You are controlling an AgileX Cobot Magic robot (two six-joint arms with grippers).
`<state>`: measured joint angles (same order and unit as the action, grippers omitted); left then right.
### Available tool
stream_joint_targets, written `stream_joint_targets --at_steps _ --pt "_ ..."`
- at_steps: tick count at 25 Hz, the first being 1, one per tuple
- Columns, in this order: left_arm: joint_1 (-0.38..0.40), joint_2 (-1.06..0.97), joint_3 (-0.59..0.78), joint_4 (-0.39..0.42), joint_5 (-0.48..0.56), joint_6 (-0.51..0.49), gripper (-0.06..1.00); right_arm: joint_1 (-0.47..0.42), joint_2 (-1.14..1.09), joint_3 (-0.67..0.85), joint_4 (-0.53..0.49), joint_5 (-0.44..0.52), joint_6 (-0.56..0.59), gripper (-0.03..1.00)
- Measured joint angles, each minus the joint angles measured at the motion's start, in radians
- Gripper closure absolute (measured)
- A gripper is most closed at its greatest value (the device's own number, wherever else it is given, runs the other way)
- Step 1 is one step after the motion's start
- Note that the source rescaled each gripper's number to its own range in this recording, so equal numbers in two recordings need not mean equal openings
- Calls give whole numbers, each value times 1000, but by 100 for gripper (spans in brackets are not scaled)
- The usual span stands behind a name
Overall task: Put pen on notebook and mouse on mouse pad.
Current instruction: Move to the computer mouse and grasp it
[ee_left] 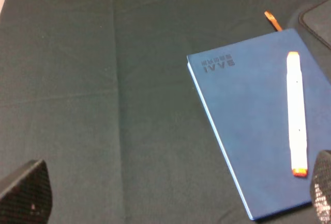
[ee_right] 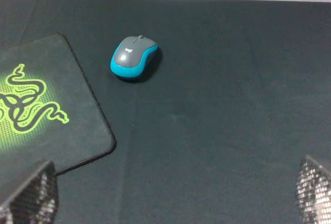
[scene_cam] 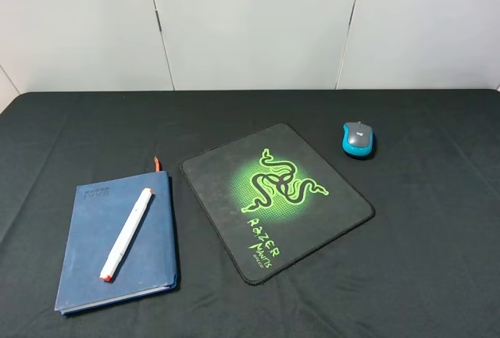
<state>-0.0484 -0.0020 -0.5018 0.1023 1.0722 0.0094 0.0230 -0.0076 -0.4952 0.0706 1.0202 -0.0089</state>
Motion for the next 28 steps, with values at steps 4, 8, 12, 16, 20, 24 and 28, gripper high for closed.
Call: stream_joint_targets --at_steps 4,8,12,16,20,24,28 --pt "1 0 8 -4 -12 0 -6 0 0 0 0 0 0 -3" --pt "1 0 9 -4 -13 0 -6 0 0 0 0 0 0 -3" --pt "1 0 9 -5 -13 0 -6 0 0 0 1 0 0 -3" --pt "1 0 9 -6 -13 0 -6 0 0 0 2 0 0 -3" --pt "1 0 9 -6 -14 0 -6 0 0 0 3 0 0 -3" --pt "1 0 9 -6 -14 0 -6 0 0 0 3 0 0 -3" --pt "1 0 9 -6 -15 0 -6 0 0 0 3 0 0 -3"
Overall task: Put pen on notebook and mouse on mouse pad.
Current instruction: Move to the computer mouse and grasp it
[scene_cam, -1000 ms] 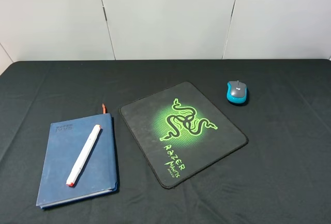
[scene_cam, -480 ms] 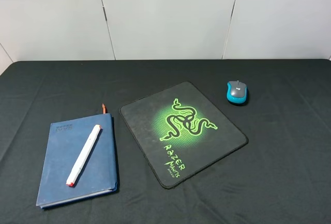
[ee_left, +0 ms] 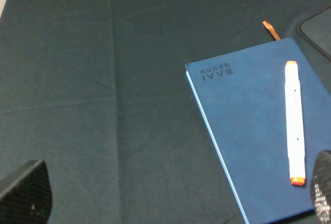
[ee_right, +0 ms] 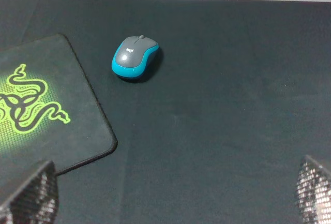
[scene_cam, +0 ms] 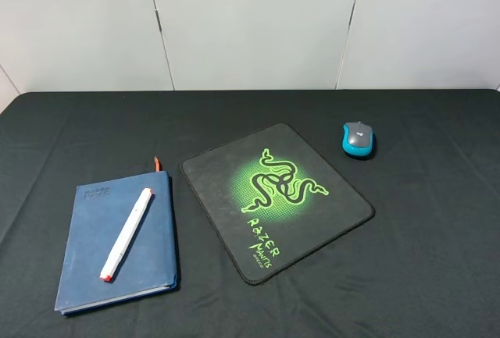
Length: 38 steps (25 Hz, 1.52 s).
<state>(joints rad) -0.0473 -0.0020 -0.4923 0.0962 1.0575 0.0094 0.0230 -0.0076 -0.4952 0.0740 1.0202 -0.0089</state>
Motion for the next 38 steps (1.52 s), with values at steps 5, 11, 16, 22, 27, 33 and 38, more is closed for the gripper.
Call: stream_joint_targets --at_steps 5,11,16,22,27,33,38 --pt "0 0 0 0 -4 0 -6 0 0 0 0 0 0 -3" --pt "0 0 0 0 -4 0 -6 0 0 0 0 0 0 -3" --pt "0 0 0 0 -4 0 -6 0 0 0 0 0 0 -3" --pt "0 0 0 0 -4 0 -6 0 0 -1 -1 -3 0 -3" --pt "0 0 0 0 -4 0 -6 0 158 -84 -23 -75 0 -3" --pt "0 0 0 0 -4 0 -6 0 557 -223 -62 -225 -4 -3" --pt "0 0 0 0 -4 0 -6 0 923 -363 -64 -278 -55 -3"
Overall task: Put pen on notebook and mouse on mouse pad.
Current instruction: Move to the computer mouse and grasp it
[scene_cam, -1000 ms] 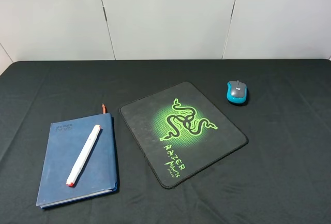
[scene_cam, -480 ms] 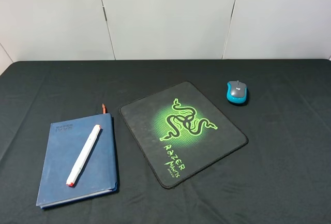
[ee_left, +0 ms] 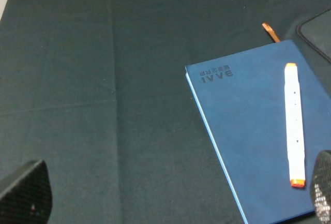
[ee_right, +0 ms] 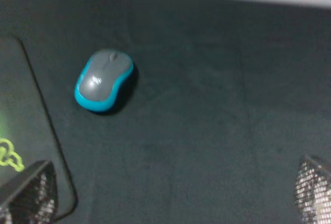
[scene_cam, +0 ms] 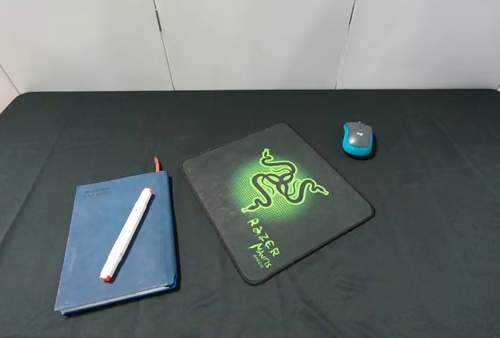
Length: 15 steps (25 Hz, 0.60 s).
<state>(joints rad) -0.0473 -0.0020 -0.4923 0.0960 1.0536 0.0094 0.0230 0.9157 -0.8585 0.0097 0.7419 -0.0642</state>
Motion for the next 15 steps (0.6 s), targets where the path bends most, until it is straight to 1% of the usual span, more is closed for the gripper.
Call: stream_joint_targets --at_steps 3,6,11,15 --pt "0 0 0 0 0 0 -6 0 214 -92 1 0 -35 -3" --pt "0 0 0 0 0 0 -6 0 378 -194 4 8 -46 -3" --pt "0 0 0 0 0 0 -6 0 592 -372 9 74 -47 -3" --pt "0 0 0 0 0 0 -6 2 725 -481 36 117 -47 -3"
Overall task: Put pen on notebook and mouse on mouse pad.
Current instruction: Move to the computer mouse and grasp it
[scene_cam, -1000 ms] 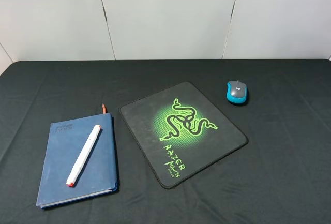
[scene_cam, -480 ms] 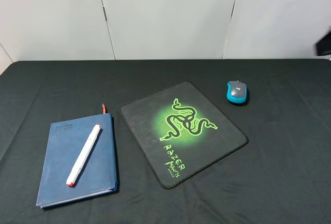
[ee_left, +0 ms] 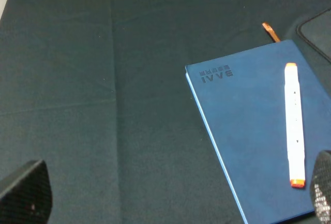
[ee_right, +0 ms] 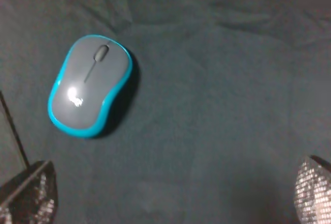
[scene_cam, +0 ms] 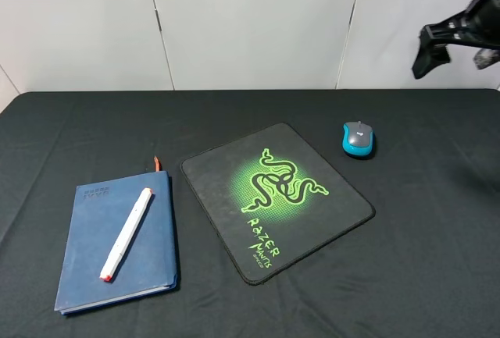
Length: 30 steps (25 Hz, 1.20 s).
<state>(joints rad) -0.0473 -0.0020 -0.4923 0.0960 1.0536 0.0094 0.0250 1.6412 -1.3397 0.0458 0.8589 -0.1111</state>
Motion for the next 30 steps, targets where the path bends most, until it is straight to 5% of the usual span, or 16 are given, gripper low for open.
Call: stream_joint_targets --at_steps 16,30 --pt "0 0 0 0 0 0 -6 149 454 -397 1 193 137 -3" --pt "0 0 0 0 0 0 -6 149 598 -424 -38 216 185 -3"
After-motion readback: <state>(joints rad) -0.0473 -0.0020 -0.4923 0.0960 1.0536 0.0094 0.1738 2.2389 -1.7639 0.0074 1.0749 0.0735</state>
